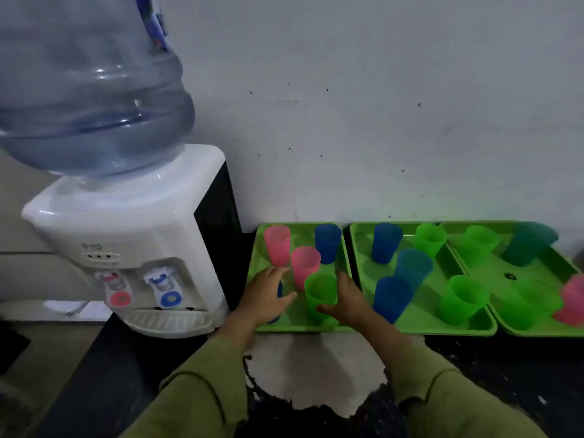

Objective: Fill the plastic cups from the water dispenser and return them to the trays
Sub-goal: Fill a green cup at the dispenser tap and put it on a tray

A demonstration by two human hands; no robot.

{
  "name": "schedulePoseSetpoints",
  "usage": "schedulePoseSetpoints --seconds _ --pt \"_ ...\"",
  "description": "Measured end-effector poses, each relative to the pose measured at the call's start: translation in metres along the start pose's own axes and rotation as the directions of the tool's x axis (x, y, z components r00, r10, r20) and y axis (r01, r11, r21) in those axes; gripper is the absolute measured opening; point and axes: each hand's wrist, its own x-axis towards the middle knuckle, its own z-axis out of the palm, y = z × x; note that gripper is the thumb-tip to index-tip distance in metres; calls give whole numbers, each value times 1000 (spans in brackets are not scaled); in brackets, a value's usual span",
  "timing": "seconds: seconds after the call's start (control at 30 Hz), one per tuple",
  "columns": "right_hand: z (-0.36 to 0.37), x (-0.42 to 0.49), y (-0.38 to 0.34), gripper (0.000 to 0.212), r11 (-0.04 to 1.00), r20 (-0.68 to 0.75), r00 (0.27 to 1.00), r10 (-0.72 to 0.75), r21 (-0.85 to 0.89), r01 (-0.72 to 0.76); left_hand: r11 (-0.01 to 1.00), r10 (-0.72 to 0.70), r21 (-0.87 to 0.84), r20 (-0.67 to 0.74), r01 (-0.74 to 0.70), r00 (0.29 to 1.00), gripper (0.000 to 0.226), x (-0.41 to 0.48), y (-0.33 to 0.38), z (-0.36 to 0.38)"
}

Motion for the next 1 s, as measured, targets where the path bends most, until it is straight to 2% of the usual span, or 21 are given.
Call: schedulePoseSetpoints --seconds 0.2,0.4,0.53,0.77,1.0 --pt "14 19 6 93 999 -23 999 22 42 -21 1000 1 8 -36 -1 999 55 4 -7 10" --pt "21 17 7 86 991 -107 994 10 133 5 1000 27 2 -47 -27 999 51 -4 -16 11" --pt "19 8 0 85 984 -160 987 -2 174 31 998 54 -2 -105 -55 993 48 -10 -16 5" --pt "20 -20 -33 83 962 -308 948 -77 225 151 994 80 -60 -228 -96 970 39 -38 -28 -9" --pt "53 -57 -86 79 939 -385 918 -99 269 214 988 80 -100 -320 -118 944 30 -88 -76 -33"
